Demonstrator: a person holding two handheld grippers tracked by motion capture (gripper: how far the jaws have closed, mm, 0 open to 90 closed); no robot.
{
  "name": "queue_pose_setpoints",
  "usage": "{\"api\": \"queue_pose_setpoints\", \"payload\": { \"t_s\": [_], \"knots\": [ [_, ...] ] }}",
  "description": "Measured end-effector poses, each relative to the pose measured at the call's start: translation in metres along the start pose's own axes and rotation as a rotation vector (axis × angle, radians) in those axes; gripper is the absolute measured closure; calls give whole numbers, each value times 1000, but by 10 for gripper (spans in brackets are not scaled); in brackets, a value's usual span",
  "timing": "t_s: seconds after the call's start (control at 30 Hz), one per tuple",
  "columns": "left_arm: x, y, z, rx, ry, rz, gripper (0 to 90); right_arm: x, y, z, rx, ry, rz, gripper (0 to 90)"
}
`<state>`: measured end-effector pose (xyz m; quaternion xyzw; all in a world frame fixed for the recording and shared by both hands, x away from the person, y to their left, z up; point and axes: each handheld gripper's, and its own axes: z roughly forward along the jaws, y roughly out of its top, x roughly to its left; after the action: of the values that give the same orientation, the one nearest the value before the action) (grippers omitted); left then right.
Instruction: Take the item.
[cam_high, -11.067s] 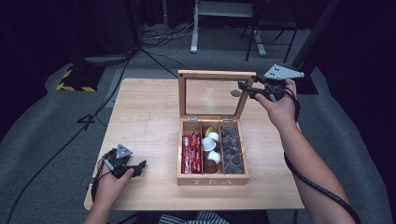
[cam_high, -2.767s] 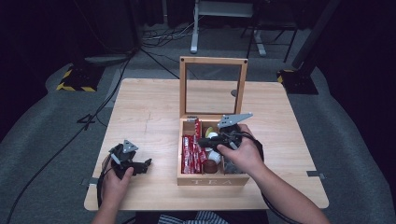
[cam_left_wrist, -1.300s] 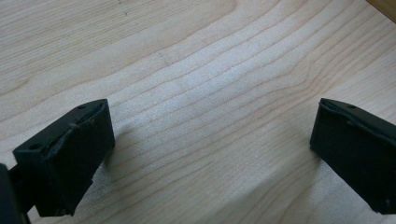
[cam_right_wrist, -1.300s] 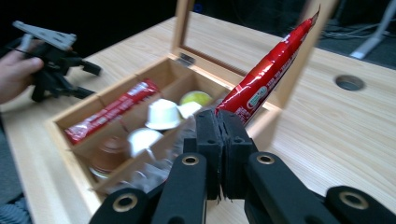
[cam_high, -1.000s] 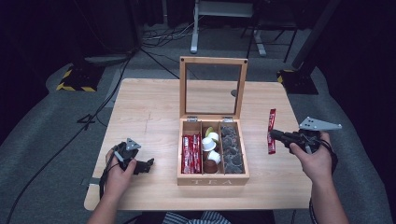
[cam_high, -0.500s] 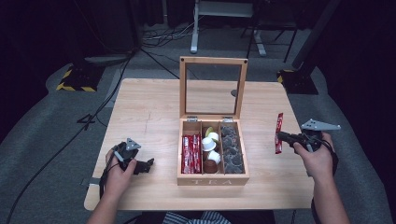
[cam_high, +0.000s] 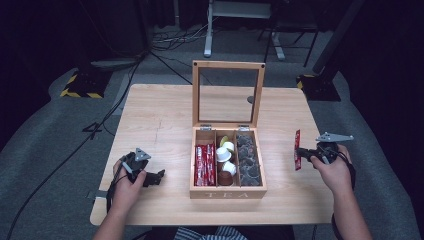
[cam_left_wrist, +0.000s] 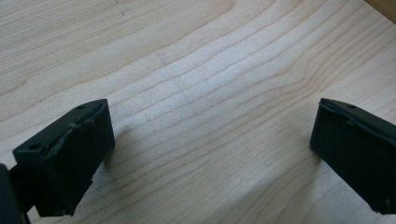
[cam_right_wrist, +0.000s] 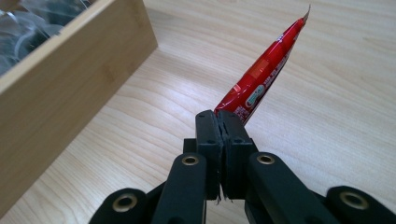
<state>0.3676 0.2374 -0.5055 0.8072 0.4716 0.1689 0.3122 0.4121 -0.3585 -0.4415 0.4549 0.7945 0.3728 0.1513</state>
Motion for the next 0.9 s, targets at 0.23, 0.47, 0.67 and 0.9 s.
{"api": "queue_pose_setpoints", "payload": {
  "t_s": [0.23,0.47,0.67,0.9],
  "knots": [
    [0,0,0,0,1,1,0,0,-3,6,33,-2,9,883],
    [0,0,0,0,0,0,0,0,-7,17,120,4,24,882],
    [0,0,0,0,0,0,0,1,-10,26,165,0,29,881],
    [0,0,0,0,1,1,0,1,-12,31,182,3,35,878]
  ]
}}
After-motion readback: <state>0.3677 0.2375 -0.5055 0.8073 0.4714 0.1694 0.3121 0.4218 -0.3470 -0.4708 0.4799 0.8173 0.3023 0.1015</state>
